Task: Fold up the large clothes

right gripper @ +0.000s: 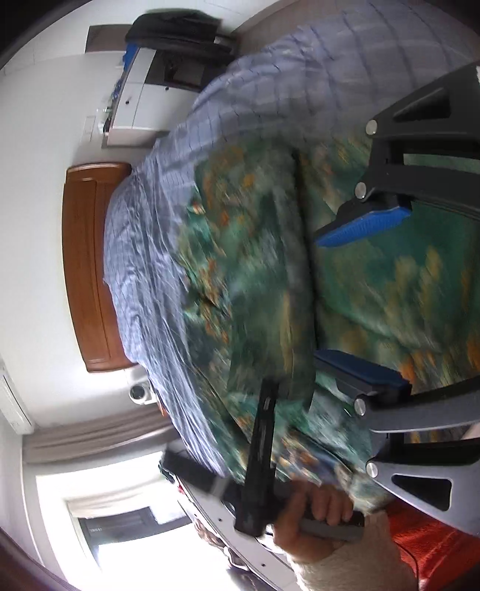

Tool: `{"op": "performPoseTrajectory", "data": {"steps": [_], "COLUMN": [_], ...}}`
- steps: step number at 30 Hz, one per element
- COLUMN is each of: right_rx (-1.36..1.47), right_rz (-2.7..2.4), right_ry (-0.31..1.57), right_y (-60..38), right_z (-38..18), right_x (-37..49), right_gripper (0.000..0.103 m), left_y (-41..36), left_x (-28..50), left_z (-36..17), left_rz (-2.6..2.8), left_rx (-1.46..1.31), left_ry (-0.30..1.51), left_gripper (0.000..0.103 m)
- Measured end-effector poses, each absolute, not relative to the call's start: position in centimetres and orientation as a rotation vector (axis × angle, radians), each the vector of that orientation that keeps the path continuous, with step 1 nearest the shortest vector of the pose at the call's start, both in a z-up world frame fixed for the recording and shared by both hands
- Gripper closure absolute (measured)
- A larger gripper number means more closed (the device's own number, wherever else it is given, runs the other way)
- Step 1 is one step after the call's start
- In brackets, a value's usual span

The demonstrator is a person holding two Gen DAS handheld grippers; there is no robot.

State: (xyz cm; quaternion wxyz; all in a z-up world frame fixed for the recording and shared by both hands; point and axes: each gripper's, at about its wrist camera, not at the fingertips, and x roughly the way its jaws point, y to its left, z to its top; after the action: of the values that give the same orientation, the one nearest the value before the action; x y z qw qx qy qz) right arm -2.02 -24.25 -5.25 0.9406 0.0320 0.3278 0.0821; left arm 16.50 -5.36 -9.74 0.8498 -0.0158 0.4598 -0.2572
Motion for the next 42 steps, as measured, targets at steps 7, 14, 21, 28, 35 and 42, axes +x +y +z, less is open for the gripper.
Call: {"op": "performPoseTrajectory", "data": {"steps": [7, 14, 21, 28, 35, 42], "right_rx": [0.033, 0.090, 0.109, 0.164, 0.370, 0.361], "right_rz": [0.069, 0.136, 0.134, 0.110, 0.054, 0.036], "right_ry": [0.742, 0.934, 1.128, 1.040, 0.956, 1.042], "right_y": [-31.3, -32.0, -31.3, -33.2, -35.9, -35.2], "right_z": [-4.5, -11.0, -15.5, -10.3, -12.4, -16.8], "right_x": [9.2, 18.1, 21.1, 26.1, 31.0, 30.0], "right_gripper": [0.044, 0.044, 0.044, 0.044, 0.044, 0.045], "left_y": [-3.4, -2.8, -2.2, -1.7, -1.1, -1.2], "left_x": [22.7, 23.2, 22.7, 22.7, 22.5, 22.6], "left_z": [-9.4, -14.5, -17.0, -17.6, -18.1, -18.3], "left_rz": [-0.440, -0.398, -0.395, -0.403, -0.397, -0.397], "left_rx": [0.023, 0.087, 0.060, 0.020, -0.018, -0.014], "left_ry": [0.914, 0.957, 0.975, 0.974, 0.970, 0.966], "left_gripper": [0.094, 0.092, 0.088, 0.087, 0.085, 0.085]}}
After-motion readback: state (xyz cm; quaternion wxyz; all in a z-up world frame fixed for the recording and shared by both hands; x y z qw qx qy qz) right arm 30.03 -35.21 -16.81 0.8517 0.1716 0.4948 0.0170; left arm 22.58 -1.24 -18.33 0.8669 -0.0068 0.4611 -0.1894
